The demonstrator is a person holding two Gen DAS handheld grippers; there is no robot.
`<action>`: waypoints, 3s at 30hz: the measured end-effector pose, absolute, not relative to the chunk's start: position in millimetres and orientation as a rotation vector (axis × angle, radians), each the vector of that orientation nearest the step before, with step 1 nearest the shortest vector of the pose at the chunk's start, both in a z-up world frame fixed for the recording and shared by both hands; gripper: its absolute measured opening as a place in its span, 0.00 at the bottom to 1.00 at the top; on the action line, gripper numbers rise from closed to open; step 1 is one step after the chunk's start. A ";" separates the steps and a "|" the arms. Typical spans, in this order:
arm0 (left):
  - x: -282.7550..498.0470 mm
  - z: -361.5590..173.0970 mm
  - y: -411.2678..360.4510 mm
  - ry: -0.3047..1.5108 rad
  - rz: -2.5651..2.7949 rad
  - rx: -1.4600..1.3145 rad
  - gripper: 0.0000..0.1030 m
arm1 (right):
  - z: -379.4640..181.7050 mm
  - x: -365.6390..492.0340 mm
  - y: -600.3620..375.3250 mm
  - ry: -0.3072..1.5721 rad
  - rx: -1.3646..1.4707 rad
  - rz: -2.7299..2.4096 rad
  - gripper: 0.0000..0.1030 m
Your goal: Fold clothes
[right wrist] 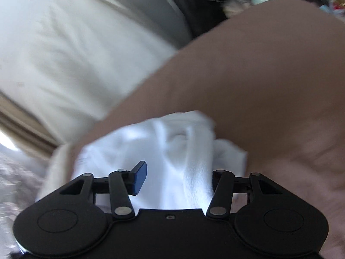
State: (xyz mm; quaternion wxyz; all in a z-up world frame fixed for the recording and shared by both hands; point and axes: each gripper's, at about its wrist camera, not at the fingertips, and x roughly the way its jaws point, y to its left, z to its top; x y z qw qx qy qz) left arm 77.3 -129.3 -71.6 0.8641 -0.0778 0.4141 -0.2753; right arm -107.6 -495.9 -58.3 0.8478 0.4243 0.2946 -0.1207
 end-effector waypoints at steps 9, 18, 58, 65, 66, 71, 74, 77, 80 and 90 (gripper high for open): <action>79.6 -88.4 -136.9 0.868 -0.526 -0.047 0.84 | -60.4 -91.8 -454.7 0.682 0.725 -0.102 0.60; 77.3 -97.4 -159.8 0.819 -0.553 0.063 0.91 | -115.7 -78.1 -466.1 0.886 0.730 -0.205 0.60; 64.1 -89.4 -174.0 0.524 -0.464 0.314 0.18 | -75.3 -94.3 -491.3 0.915 0.558 -0.271 0.65; 67.9 -75.1 -162.8 0.467 -0.427 0.275 0.18 | -35.9 -103.4 -502.5 0.732 0.391 -0.415 0.64; 66.5 -75.2 -164.0 0.450 -0.410 0.297 0.18 | -31.3 -98.6 -502.8 0.701 0.337 -0.433 0.65; 66.9 -68.8 -159.2 0.435 -0.411 0.292 0.18 | -19.9 -83.3 -526.1 0.582 0.119 -0.559 0.78; 74.5 -70.5 -150.2 0.501 -0.431 0.225 0.18 | -17.4 -90.7 -544.4 0.537 0.392 -0.446 0.64; 83.5 -75.9 -144.7 0.547 -0.428 0.173 0.18 | -8.7 -104.2 -530.6 0.502 0.527 -0.268 0.62; 89.7 -79.9 -143.4 0.562 -0.413 0.158 0.18 | 5.3 -117.2 -507.2 0.514 0.538 -0.074 0.61; 89.9 -81.0 -145.6 0.537 -0.383 0.210 0.19 | 0.2 -105.4 -468.3 0.616 0.009 -0.559 0.73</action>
